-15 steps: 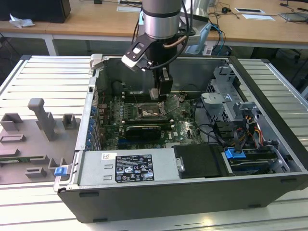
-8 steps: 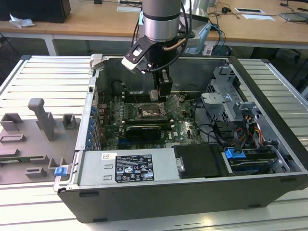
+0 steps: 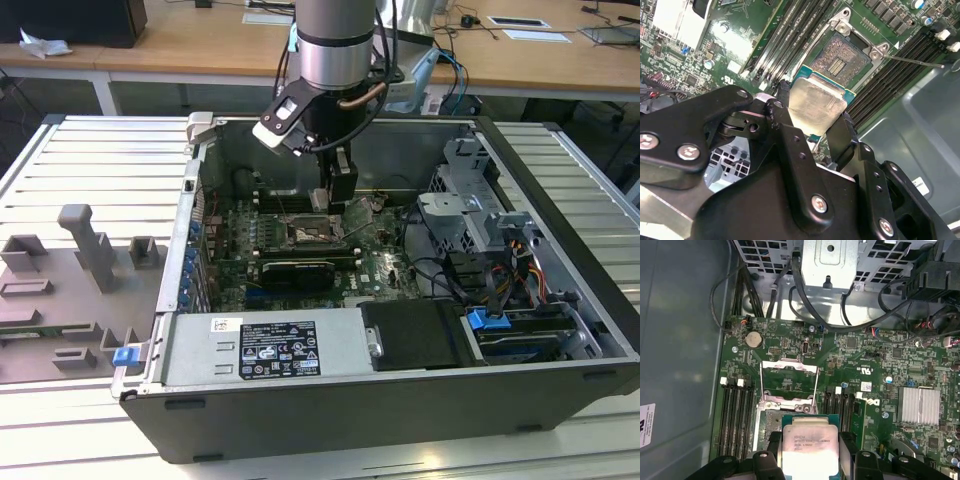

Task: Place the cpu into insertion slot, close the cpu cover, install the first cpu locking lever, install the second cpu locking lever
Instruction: 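Place the cpu into insertion slot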

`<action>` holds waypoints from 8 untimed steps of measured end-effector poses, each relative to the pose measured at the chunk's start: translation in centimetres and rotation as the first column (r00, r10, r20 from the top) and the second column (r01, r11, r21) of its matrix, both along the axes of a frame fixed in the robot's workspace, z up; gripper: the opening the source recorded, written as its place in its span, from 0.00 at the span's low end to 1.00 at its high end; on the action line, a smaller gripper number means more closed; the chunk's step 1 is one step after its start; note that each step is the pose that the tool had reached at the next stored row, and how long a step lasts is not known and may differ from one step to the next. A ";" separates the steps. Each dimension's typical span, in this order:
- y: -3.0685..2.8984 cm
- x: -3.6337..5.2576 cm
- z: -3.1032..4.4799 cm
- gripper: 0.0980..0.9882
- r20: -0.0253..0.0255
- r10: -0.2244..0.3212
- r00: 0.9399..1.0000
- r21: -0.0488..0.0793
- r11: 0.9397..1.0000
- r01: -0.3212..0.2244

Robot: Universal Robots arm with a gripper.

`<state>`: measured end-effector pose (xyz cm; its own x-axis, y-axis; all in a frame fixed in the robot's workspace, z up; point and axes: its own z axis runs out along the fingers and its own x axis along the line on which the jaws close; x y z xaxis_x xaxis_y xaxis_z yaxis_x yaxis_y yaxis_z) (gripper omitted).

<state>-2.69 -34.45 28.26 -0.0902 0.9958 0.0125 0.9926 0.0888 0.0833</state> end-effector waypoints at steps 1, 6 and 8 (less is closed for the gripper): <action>0.00 0.00 -0.03 0.50 0.000 0.000 1.000 0.000 1.000 0.000; 0.00 0.00 -0.16 0.50 -0.001 -0.001 1.000 0.000 1.000 0.001; 0.00 0.00 -0.23 0.50 -0.002 -0.001 1.000 0.000 1.000 0.001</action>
<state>-2.69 -34.45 28.02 -0.0889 0.9960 0.0128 0.9928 0.0876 0.0811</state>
